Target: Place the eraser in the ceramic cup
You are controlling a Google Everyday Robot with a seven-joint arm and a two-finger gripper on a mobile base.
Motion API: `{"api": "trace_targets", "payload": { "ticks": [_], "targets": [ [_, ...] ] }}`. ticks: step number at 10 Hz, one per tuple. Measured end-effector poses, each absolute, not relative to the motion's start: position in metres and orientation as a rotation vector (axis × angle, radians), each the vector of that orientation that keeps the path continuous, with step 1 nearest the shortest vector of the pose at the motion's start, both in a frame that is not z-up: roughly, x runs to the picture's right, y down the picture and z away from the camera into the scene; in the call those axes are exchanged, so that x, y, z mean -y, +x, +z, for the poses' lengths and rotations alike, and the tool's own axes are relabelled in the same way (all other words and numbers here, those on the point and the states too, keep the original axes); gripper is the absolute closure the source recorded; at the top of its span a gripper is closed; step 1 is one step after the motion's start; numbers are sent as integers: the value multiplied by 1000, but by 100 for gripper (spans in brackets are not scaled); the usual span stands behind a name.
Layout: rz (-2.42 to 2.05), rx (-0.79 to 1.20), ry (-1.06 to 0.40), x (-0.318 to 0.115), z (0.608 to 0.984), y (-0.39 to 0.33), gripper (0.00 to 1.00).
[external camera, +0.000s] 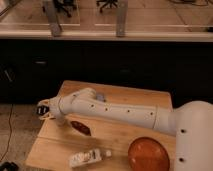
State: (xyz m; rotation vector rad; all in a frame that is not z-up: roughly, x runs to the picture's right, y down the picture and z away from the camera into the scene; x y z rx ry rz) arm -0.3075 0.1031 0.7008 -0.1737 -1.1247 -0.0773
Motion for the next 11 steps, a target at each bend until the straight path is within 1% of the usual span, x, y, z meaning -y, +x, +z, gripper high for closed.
{"api": "trace_targets", "payload": {
  "ticks": [6,11],
  "targets": [
    [-101,1122,-138,-104,701,-300,20],
    [-149,1104,-91,-95,701,-287,20]
  ]
}}
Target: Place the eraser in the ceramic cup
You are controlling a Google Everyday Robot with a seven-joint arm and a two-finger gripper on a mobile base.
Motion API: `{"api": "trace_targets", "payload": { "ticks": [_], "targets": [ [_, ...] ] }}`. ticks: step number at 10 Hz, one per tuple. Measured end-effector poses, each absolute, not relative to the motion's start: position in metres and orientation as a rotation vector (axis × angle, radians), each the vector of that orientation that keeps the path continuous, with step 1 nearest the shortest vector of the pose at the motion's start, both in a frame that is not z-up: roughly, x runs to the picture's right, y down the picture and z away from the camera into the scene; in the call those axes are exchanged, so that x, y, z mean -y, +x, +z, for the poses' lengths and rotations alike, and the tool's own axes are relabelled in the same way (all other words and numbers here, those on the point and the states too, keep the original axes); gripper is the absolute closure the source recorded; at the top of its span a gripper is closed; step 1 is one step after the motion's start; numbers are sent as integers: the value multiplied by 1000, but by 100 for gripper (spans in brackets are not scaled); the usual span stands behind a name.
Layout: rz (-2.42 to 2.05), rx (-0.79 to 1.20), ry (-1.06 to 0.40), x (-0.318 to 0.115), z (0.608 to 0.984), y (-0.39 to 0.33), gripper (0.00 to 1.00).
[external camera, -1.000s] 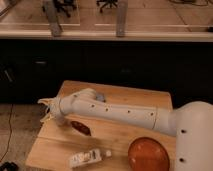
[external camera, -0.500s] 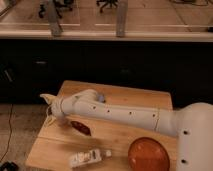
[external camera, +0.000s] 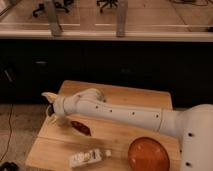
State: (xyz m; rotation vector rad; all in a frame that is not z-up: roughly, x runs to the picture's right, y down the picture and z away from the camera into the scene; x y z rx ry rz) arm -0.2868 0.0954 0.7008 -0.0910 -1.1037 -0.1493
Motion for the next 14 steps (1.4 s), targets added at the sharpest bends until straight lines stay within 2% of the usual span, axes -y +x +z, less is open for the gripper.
{"api": "trace_targets", "payload": {
  "ticks": [14],
  "targets": [
    [-368,975,-24,-58,687,-258,20]
  ]
}}
